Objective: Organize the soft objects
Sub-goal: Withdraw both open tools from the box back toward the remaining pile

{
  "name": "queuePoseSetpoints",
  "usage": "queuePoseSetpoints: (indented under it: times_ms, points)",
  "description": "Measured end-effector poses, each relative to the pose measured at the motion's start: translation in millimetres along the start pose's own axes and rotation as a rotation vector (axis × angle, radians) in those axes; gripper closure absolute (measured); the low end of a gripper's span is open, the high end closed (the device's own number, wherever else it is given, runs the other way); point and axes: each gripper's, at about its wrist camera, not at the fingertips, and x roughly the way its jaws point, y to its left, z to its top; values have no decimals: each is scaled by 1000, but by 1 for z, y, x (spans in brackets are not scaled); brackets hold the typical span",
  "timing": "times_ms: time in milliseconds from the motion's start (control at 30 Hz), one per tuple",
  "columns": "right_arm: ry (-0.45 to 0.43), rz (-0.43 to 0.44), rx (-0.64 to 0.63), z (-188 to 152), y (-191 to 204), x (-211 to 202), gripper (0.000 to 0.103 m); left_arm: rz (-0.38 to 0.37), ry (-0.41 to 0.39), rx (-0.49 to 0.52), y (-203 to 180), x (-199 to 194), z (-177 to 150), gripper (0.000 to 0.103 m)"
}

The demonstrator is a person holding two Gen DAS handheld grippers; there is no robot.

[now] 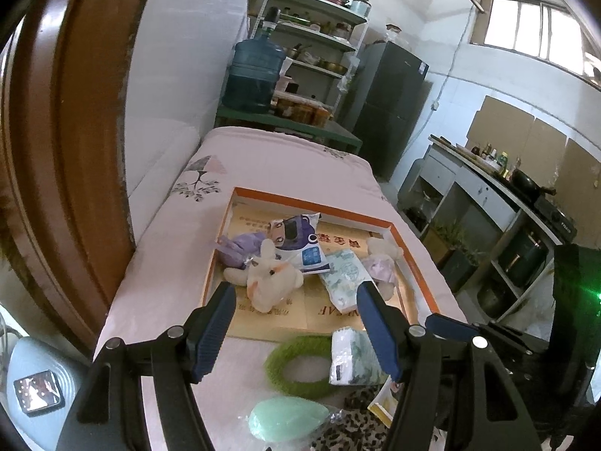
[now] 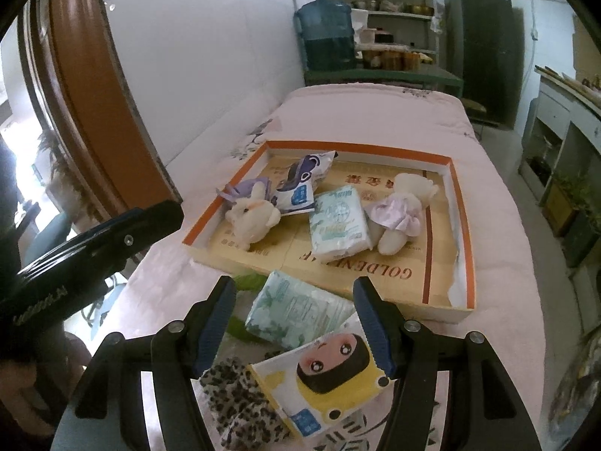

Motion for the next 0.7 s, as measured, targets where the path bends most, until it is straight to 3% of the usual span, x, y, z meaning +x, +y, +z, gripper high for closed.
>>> queuePoseSetpoints:
  times_ms: [700]
  points:
    - [-11,32,4,-39,18,-32,37,-21,-4,-22,6,-35,-30,37]
